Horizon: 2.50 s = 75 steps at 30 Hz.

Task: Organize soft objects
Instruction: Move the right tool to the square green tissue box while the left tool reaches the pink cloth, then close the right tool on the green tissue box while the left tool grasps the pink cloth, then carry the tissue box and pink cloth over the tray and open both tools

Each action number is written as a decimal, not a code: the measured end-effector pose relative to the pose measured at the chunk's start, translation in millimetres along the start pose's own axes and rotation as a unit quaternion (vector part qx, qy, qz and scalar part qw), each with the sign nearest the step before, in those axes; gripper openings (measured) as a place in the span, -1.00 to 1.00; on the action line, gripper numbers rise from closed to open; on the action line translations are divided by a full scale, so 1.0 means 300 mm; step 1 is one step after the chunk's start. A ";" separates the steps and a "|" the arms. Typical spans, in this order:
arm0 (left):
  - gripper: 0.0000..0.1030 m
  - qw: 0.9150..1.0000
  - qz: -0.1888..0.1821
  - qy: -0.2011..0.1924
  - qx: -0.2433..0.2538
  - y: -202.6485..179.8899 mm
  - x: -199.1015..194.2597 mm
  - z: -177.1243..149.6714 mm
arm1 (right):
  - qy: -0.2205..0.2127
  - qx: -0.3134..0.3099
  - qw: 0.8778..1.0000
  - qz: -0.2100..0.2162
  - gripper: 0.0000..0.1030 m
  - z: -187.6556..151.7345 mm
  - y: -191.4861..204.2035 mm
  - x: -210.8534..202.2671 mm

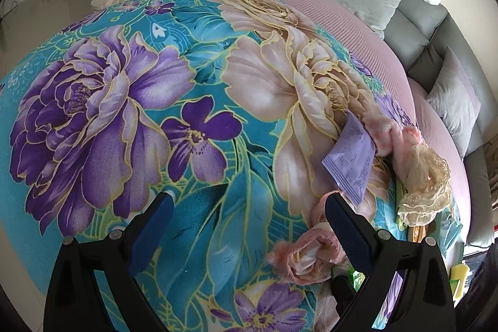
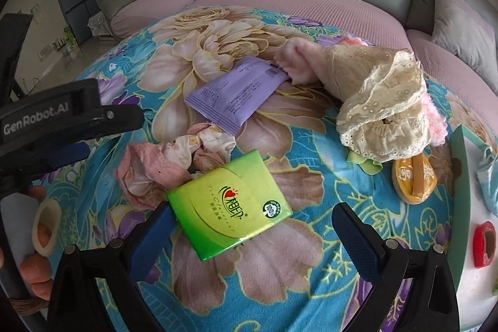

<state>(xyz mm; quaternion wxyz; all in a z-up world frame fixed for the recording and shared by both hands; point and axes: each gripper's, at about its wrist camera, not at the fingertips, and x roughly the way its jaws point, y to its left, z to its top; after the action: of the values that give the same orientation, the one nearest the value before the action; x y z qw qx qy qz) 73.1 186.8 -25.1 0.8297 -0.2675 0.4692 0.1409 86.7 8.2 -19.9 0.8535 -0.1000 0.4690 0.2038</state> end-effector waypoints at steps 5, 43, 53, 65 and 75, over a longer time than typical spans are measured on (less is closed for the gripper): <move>0.90 1.000 -0.007 0.010 0.006 -0.015 0.016 -0.002 | 0.002 0.008 1.000 0.005 0.70 0.011 -0.009 0.024; 0.59 0.971 0.062 0.039 0.229 -0.356 0.141 -0.154 | -0.008 0.148 0.987 -0.059 0.45 -0.070 -0.342 -0.110; -0.31 0.971 0.036 0.036 0.233 -0.407 0.090 -0.161 | -0.019 0.172 0.983 -0.063 0.45 -0.086 -0.399 -0.157; -0.49 0.970 -0.024 -0.023 0.243 -0.425 -0.111 -0.156 | -0.034 0.191 0.979 -0.059 0.45 -0.098 -0.439 -0.200; -0.49 0.959 -0.071 -0.043 0.273 -0.539 -0.185 -0.185 | -0.066 0.212 0.972 -0.079 0.45 -0.127 -0.501 -0.310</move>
<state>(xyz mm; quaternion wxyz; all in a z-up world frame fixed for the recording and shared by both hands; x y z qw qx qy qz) 83.6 23.6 49.6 0.8983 -0.0574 0.4337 -0.0400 79.6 -163.9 34.5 0.8976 0.0598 0.4351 0.0379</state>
